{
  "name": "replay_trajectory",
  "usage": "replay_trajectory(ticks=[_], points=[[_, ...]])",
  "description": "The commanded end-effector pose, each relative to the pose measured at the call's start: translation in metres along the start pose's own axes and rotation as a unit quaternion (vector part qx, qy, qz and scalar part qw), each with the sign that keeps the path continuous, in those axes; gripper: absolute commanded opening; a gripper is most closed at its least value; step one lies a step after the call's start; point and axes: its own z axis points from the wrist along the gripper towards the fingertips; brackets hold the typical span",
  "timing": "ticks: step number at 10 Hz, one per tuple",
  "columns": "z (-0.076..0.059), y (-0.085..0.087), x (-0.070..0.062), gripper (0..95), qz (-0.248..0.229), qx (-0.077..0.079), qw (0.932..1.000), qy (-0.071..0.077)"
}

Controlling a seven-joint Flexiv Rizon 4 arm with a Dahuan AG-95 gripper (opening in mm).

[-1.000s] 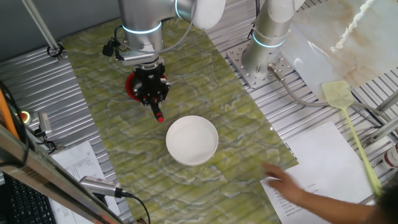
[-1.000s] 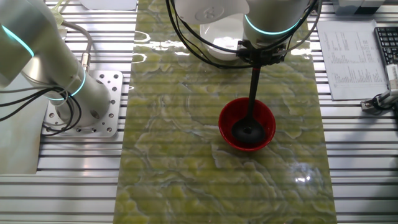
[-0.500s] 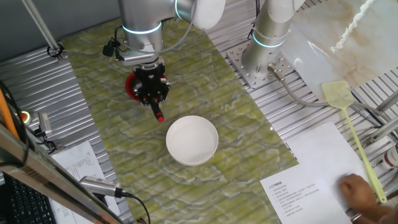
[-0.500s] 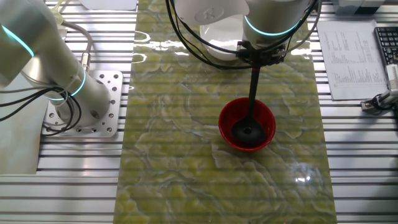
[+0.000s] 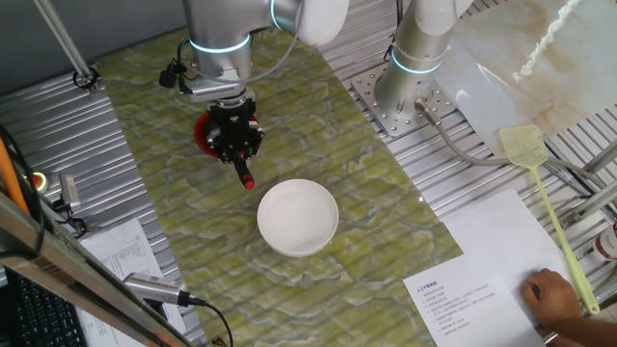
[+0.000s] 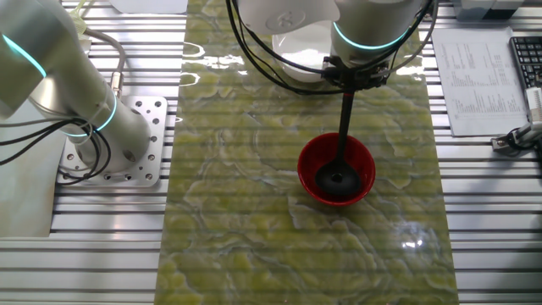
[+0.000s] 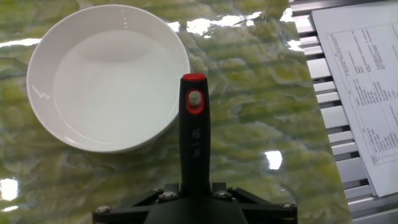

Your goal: Scoop water with a large spoon from one bowl to another

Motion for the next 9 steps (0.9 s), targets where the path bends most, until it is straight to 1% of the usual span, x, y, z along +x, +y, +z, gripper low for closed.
replay_trajectory(ticks=[1, 4, 5, 9], points=[[-0.0004, 0.0005, -0.0001, 0.0, -0.001, -0.001, 1.0, 0.0], [-0.0003, 0.0006, 0.0, 0.0, 0.002, -0.001, 1.0, 0.0], [-0.0003, 0.0006, 0.0, 19.0, 0.002, -0.001, 1.0, 0.001], [-0.0002, 0.0006, 0.0, 19.0, 0.001, -0.002, 1.0, 0.003]])
